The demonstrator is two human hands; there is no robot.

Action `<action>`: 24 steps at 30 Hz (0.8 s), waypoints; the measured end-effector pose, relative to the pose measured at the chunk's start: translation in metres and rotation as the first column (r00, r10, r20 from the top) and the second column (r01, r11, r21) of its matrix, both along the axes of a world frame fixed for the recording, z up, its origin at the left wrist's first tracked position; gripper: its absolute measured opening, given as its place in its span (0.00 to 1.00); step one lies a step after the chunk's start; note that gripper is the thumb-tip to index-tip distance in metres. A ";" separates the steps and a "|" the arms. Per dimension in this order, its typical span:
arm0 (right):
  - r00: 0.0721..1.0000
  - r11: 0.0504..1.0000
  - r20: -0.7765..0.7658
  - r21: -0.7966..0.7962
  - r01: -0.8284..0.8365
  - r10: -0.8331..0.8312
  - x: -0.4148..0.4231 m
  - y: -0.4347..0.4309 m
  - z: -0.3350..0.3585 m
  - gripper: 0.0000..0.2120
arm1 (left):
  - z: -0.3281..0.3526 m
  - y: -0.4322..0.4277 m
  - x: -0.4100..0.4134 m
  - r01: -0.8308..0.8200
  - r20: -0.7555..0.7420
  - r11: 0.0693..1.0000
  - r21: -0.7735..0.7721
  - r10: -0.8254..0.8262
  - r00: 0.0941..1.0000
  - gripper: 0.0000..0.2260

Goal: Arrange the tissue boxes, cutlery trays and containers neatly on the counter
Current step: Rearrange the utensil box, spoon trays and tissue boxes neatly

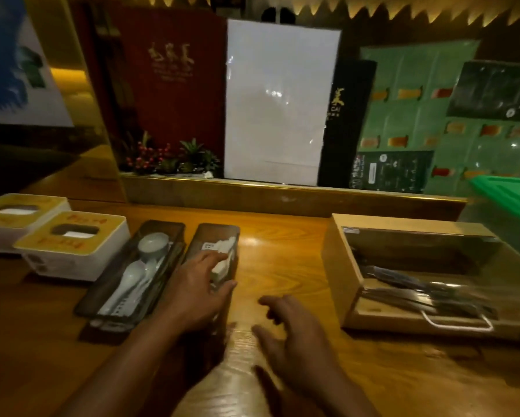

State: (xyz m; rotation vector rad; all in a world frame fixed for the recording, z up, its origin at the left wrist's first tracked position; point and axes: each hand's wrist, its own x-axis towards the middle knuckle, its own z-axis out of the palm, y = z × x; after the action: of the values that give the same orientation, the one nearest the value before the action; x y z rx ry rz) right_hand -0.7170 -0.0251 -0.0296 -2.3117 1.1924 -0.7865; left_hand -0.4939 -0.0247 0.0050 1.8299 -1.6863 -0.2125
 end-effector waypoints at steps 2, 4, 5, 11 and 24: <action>0.993 0.993 -0.116 0.114 -0.015 0.028 0.049 0.009 -0.011 0.33 | -0.006 0.004 0.032 -0.006 -0.024 1.000 0.013 0.006 1.000 0.25; 0.980 0.988 -0.200 0.151 0.012 0.019 0.082 0.014 -0.020 0.40 | -0.015 0.007 0.056 0.005 -0.053 0.999 0.035 -0.003 0.999 0.26; 0.976 0.989 -0.218 0.140 0.037 -0.006 0.092 0.016 -0.022 0.41 | -0.019 0.007 0.064 0.007 -0.060 0.999 0.037 -0.005 0.998 0.27; 0.946 0.975 -0.246 0.020 0.221 -0.209 0.093 0.022 -0.028 0.35 | -0.033 -0.004 0.065 -0.032 -0.222 0.997 0.064 0.046 0.974 0.33; 0.862 0.883 -0.203 -0.182 0.433 -0.465 0.010 0.012 -0.036 0.24 | -0.057 -0.033 -0.005 0.252 -0.705 0.952 0.174 -0.059 0.707 0.36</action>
State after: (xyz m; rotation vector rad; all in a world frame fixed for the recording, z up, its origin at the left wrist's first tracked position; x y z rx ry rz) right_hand -0.7072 -0.0130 -0.0657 -2.3074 1.8920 -0.7670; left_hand -0.4990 -0.0580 -0.0516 1.4766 -1.2873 -1.1045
